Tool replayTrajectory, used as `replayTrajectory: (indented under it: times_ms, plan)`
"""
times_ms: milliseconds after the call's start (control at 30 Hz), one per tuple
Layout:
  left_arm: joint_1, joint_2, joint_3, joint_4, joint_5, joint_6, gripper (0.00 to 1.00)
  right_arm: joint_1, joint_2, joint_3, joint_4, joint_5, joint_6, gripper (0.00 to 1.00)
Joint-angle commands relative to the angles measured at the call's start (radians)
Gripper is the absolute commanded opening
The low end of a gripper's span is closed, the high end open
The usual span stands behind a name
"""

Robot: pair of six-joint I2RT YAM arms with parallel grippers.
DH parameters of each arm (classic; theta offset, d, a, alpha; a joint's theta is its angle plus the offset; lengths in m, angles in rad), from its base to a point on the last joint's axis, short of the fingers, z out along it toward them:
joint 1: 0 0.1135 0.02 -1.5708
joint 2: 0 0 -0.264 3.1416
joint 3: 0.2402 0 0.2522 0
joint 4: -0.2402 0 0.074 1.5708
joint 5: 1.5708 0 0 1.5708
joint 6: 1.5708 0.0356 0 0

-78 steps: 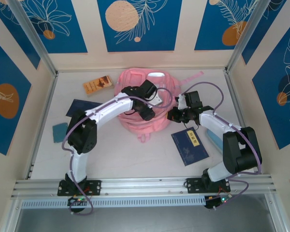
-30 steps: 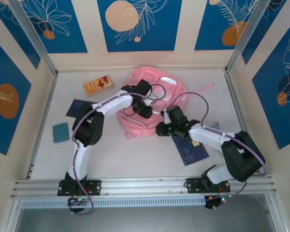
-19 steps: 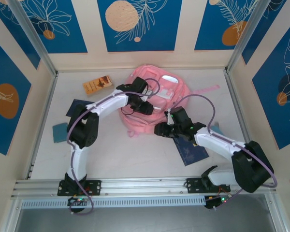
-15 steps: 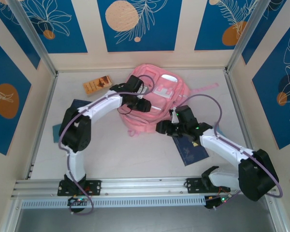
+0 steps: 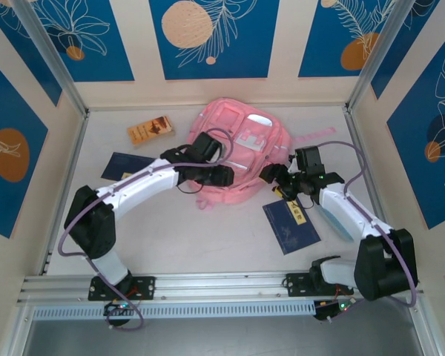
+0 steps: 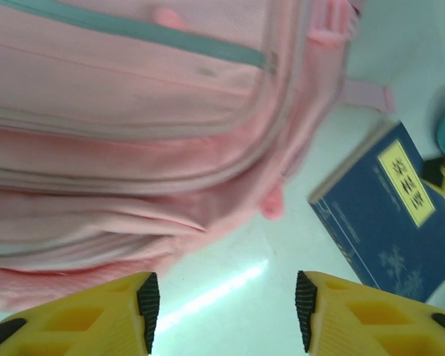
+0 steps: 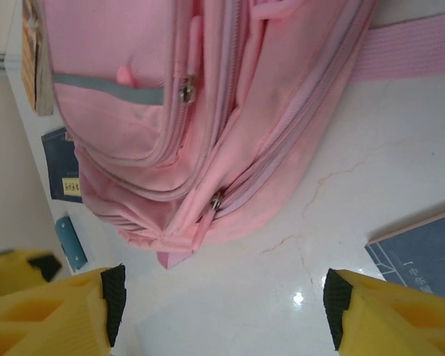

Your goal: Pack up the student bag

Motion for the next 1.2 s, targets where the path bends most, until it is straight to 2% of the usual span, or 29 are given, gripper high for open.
replayTrajectory:
  times_ms: [0, 133, 333, 433, 600, 800, 1067, 1167]
  plan:
    - [-0.056, 0.027, 0.021, 0.027, -0.036, -0.025, 0.5, -0.032, 0.05, 0.036, -0.045, -0.085, 0.019, 0.73]
    - [-0.104, 0.098, 0.065, 0.043, -0.046, -0.029, 0.46, -0.063, 0.114, 0.057, -0.037, -0.129, 0.039, 0.72]
    - [-0.136, 0.205, 0.154, 0.022, -0.073, -0.019, 0.36, -0.076, 0.253, 0.135, -0.041, -0.136, 0.065, 0.63]
    - [-0.14, 0.235, 0.182, -0.005, -0.115, -0.036, 0.31, -0.075, 0.323, 0.184, -0.05, -0.125, 0.066, 0.55]
    - [-0.14, 0.258, 0.196, -0.014, -0.113, -0.048, 0.3, -0.071, 0.4, 0.238, -0.047, -0.118, 0.067, 0.42]
    - [-0.14, 0.271, 0.202, -0.03, -0.097, -0.041, 0.28, -0.054, 0.446, 0.273, -0.05, -0.118, 0.081, 0.34]
    - [-0.14, 0.281, 0.202, -0.045, -0.097, -0.032, 0.27, -0.036, 0.49, 0.291, -0.056, -0.119, 0.106, 0.32]
    - [-0.14, 0.28, 0.198, -0.054, -0.107, -0.028, 0.27, -0.028, 0.498, 0.3, -0.06, -0.123, 0.101, 0.18]
